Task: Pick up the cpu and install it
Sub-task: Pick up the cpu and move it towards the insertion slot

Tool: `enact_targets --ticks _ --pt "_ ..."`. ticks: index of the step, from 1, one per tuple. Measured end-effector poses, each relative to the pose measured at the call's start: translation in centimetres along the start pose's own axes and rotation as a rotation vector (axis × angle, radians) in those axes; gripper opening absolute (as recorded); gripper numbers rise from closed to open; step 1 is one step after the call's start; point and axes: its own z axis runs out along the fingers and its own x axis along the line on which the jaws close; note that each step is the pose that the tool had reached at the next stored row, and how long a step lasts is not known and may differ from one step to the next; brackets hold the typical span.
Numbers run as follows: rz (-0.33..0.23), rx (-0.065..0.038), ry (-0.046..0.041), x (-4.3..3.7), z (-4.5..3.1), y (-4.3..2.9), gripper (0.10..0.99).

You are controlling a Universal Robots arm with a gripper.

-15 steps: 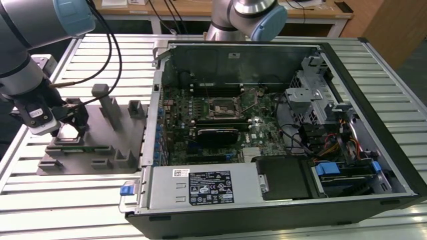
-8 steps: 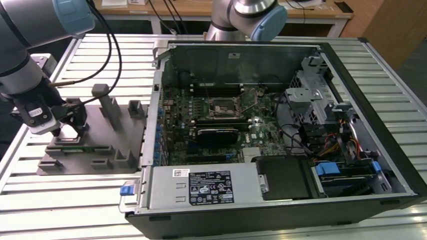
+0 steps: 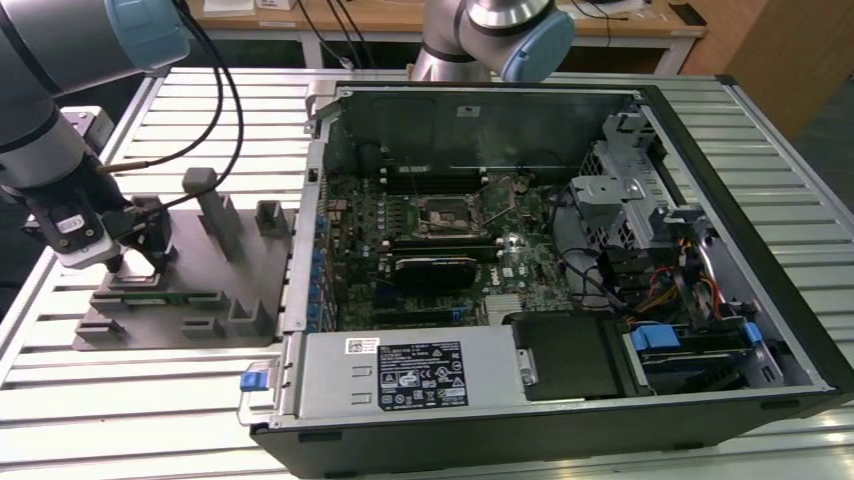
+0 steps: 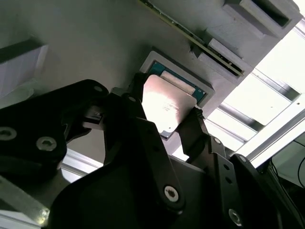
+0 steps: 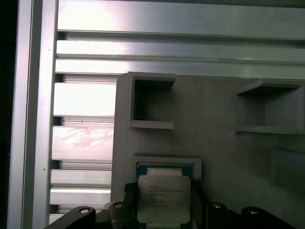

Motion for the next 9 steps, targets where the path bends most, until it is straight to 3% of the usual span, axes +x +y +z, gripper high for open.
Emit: enact_targets --ticks 4,9 --pt "0.000 0.000 0.0004 0.00 -0.12 0.00 0.541" --pt "0.000 0.000 0.0001 -0.02 -0.91 0.04 0.541"
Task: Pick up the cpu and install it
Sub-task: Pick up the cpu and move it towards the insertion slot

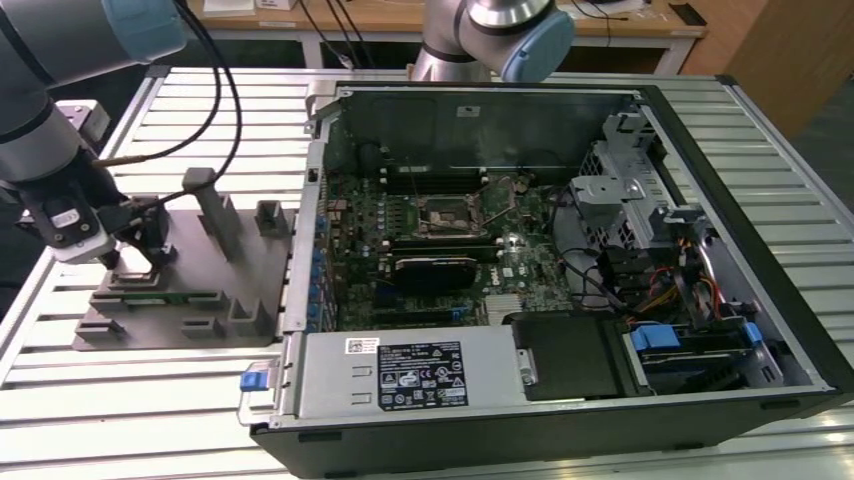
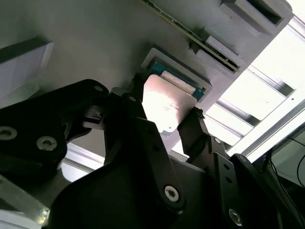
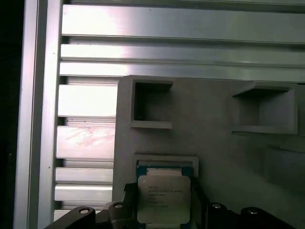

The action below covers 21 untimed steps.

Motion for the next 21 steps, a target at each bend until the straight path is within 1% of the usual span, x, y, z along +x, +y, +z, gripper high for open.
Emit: enact_targets --ticks 11,21 --pt "0.000 0.000 -0.0001 -0.05 -2.05 0.10 0.541" --pt "0.000 0.000 -0.0002 -0.10 -4.27 0.20 0.541"
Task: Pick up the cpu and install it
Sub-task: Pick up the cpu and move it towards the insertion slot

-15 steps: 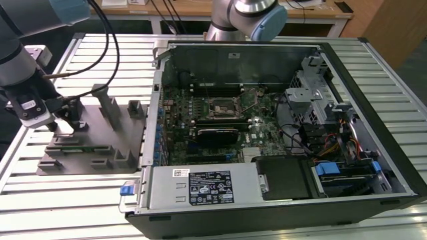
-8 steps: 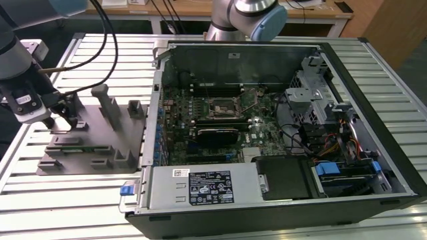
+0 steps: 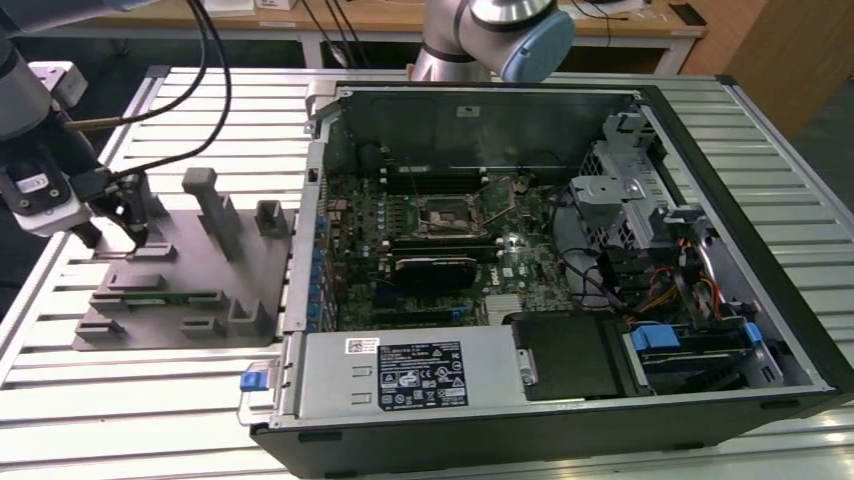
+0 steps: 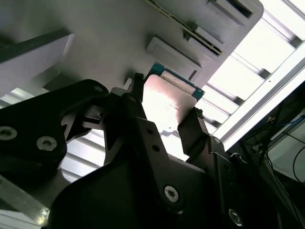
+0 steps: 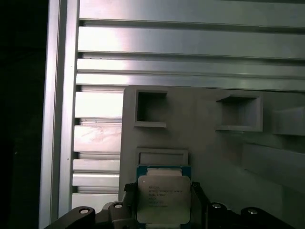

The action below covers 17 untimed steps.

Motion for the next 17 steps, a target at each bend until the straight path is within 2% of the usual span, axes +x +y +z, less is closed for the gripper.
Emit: enact_targets --ticks 17 --pt "0.000 0.000 -0.0017 -0.09 -3.91 0.19 0.541"
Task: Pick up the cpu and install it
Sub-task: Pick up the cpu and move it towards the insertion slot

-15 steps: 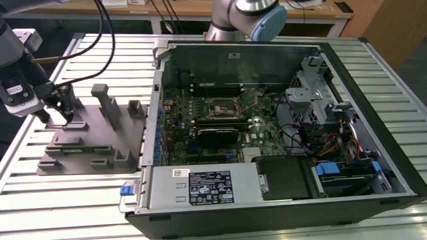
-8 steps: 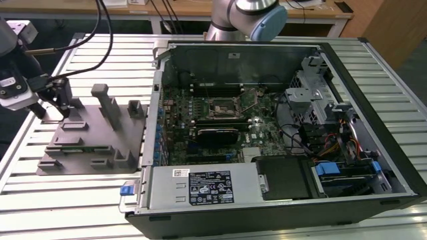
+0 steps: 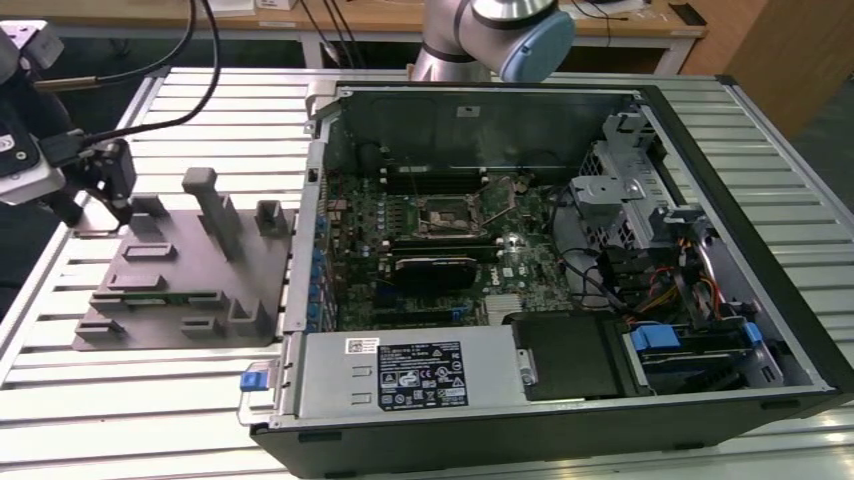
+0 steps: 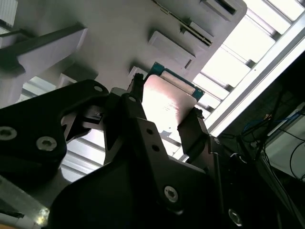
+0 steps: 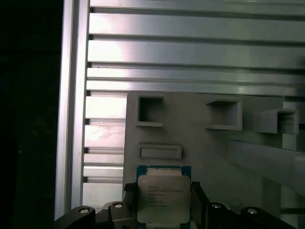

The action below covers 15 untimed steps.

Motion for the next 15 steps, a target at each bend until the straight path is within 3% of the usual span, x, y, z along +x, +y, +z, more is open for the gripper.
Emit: enact_targets --ticks 15 --pt "0.000 0.000 -0.0035 -0.08 -3.02 0.16 0.541"
